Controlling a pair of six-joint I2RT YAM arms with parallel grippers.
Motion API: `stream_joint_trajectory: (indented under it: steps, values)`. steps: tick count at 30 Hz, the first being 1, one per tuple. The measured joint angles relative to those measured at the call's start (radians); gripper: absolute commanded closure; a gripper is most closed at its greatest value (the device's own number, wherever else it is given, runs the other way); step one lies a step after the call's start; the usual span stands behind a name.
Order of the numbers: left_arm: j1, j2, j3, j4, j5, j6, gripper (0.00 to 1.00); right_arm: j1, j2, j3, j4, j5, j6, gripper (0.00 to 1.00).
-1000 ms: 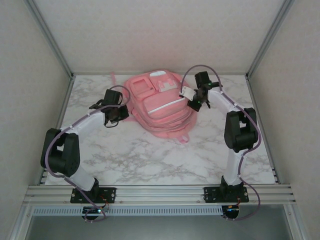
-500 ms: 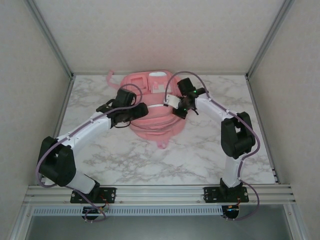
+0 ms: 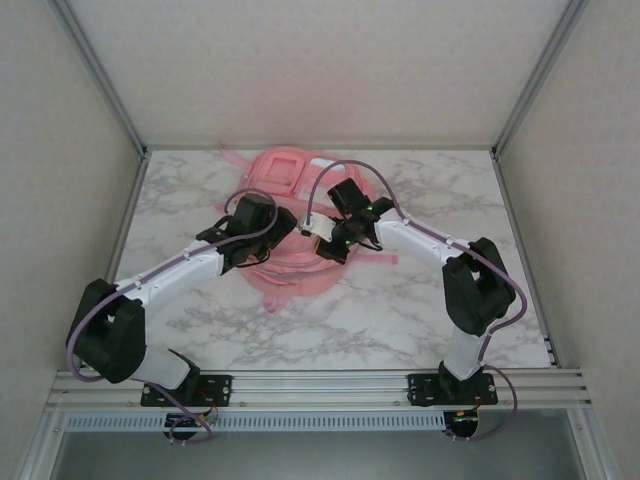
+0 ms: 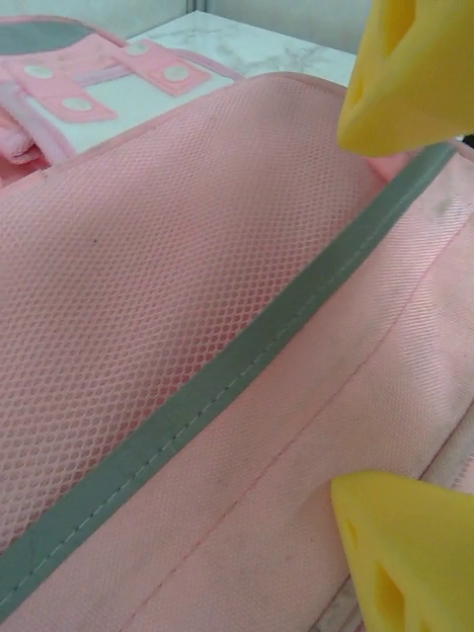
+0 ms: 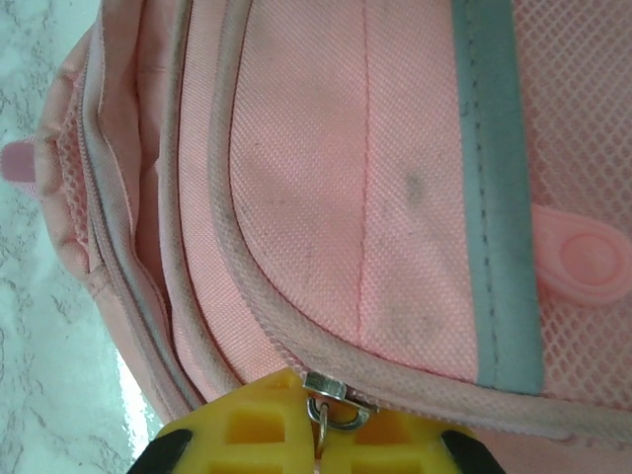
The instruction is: Pack the student bag
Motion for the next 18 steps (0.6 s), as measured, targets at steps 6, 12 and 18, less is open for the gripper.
stream_joint_trajectory:
  steps: [6,12,18]
  values:
    - [-0.006,0.082,-0.013,0.045,-0.016,-0.051,0.35,0.013,0.0,-0.013,-0.016,0.116,-0.047,1.0]
    - [-0.012,0.114,-0.05,0.105,-0.038,-0.047,0.34,-0.021,0.06,0.045,-0.053,0.231,-0.063,1.0]
    - [-0.012,0.115,-0.075,0.177,-0.039,-0.047,0.33,-0.064,0.148,0.171,-0.114,0.244,-0.017,1.0]
